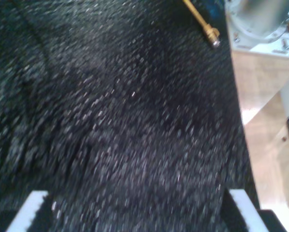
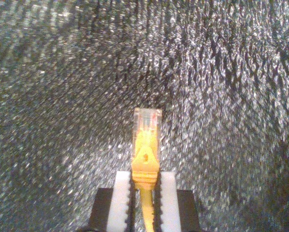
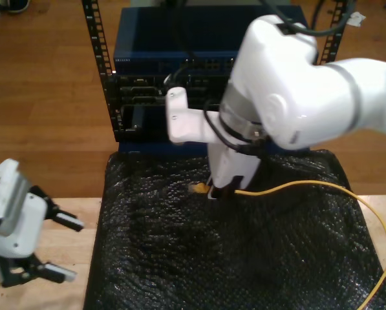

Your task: Grab the cable and plug it in

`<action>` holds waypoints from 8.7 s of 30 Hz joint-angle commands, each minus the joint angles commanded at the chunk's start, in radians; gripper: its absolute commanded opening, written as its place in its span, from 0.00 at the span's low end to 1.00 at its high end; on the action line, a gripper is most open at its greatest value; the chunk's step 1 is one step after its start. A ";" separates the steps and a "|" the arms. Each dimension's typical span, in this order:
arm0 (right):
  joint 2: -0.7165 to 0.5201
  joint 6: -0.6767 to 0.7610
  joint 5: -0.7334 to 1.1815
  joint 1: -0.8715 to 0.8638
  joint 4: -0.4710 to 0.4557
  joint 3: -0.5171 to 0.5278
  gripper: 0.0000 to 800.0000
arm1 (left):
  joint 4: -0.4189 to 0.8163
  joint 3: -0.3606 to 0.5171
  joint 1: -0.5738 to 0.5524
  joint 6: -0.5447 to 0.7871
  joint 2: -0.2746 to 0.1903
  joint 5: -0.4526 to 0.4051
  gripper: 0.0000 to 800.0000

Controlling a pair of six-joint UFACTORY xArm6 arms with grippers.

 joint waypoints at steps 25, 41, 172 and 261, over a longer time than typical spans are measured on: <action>-0.167 -0.130 0.230 -0.262 0.284 0.018 0.02 | -0.235 -0.106 -0.575 -0.155 0.138 -0.276 1.00; -0.163 -0.124 0.229 -0.259 0.310 0.026 0.02 | -0.397 -0.169 -0.583 -0.153 0.172 -0.278 0.99; -0.416 -0.439 0.054 -0.126 0.348 0.018 1.00 | -0.606 -0.259 -0.236 -0.351 0.433 0.285 0.00; -0.463 -0.540 -0.491 0.178 0.356 0.255 0.19 | -0.738 -0.273 -0.242 -0.488 0.595 0.652 0.00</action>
